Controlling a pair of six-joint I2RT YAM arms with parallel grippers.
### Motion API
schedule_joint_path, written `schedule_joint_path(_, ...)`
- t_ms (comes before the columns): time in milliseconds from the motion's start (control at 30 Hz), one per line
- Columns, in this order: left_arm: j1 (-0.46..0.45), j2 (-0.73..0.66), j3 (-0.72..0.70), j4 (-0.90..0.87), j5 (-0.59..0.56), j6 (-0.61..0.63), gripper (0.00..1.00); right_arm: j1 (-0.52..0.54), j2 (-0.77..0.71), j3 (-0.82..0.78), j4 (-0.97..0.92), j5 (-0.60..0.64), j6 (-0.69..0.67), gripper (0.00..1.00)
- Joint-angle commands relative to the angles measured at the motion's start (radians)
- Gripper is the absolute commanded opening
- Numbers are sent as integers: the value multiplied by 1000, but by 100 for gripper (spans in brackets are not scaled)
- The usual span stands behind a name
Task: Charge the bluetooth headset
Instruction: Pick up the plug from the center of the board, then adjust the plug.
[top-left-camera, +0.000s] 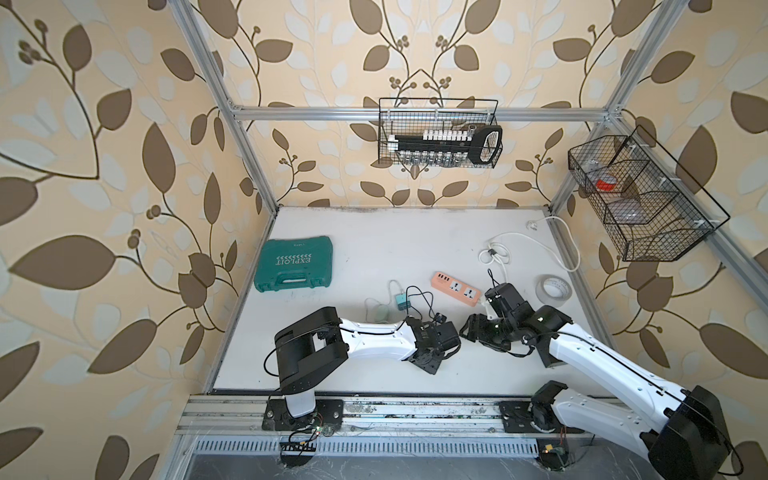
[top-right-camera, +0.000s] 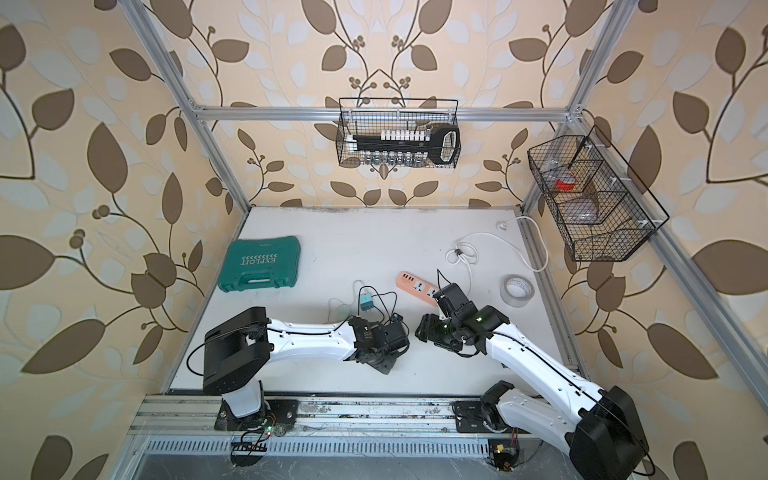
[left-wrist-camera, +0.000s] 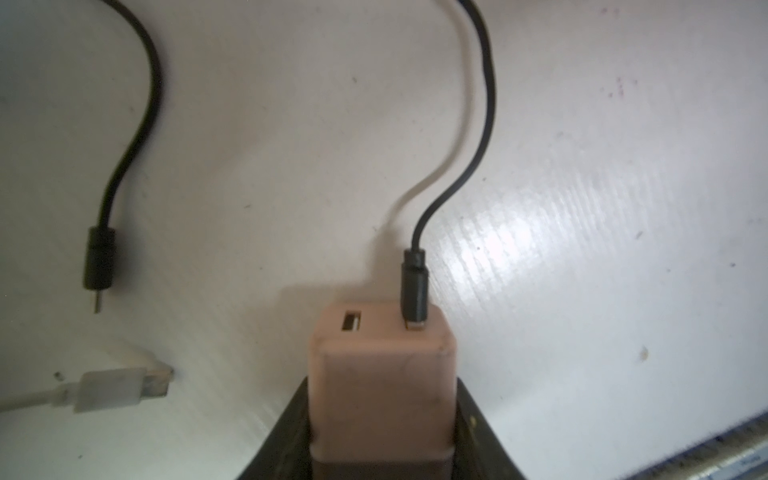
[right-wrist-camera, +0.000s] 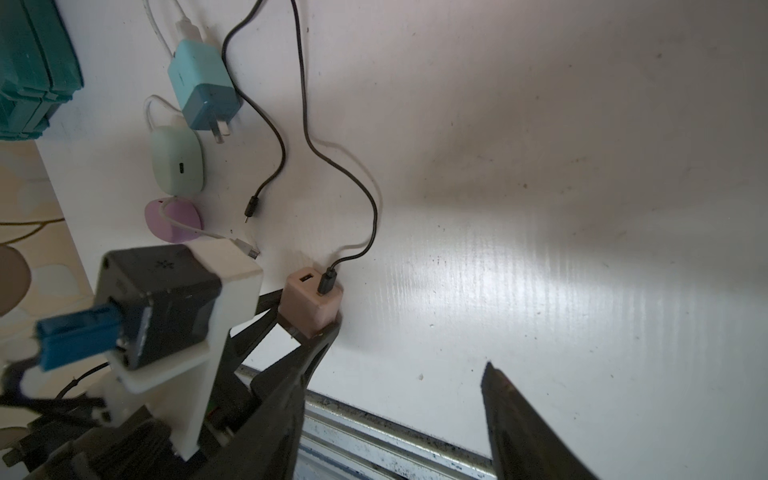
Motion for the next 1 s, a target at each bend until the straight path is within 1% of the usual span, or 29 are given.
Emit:
schedule_joint_path(0,-9,-122,-16,-1,-71,23,29,-4,-38,24,-5,-15,-25,69)
schedule_joint_path(167,-9,-282,-69,1,-145,48,30,-4,-72,59,12,-72,-57,69)
schedule_joint_path(333,-9,-470,-133,26,-201,112,29,-1,-105,77,61,-144,-101,69)
schedule_joint_path(400,-9,-528,-148,28,-217,131,29,-2,-114,79,100,-193,-110,69)
schedule_joint_path(467,-9,-574,-158,29,-225,152,29,1,-119,83,152,-267,-111,68)
schedule_joint_path(567,-10,-603,-158,18,-236,159,29,28,-106,108,192,-315,-122,65)
schedule_joint_path(667,-14,-610,-157,16,-251,157,29,67,-72,149,192,-316,-143,63)
schedule_joint_path(800,-34,-608,-150,19,-275,161,30,85,-21,175,211,-348,-139,62)
schedule_joint_path(967,-62,-598,-136,24,-292,169,30,115,34,184,258,-360,-114,62)
